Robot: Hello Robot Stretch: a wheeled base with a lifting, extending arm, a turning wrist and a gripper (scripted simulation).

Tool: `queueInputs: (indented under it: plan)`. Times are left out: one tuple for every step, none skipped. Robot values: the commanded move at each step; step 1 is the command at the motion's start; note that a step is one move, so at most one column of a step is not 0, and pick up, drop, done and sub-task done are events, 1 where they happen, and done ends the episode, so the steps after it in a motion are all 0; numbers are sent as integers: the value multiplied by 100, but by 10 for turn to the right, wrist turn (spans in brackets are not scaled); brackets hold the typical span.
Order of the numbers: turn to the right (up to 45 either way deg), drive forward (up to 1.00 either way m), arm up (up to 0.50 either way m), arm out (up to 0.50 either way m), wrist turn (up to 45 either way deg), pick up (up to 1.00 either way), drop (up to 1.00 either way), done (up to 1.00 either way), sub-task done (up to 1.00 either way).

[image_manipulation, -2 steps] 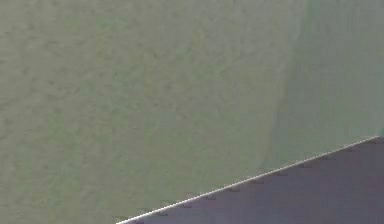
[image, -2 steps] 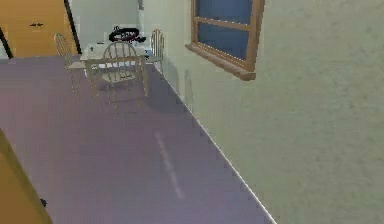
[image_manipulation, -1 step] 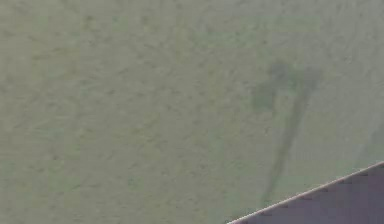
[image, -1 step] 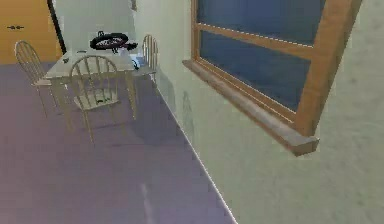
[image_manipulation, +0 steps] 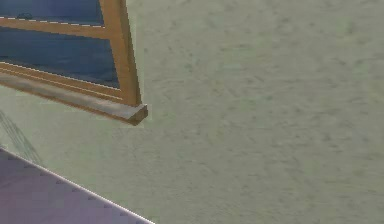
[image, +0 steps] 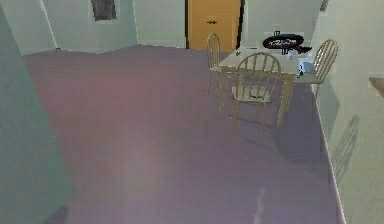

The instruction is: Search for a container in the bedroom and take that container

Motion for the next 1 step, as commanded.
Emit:
queueInputs:
  plan:
    - [-30,0,0,0,0,0,0,0,0]
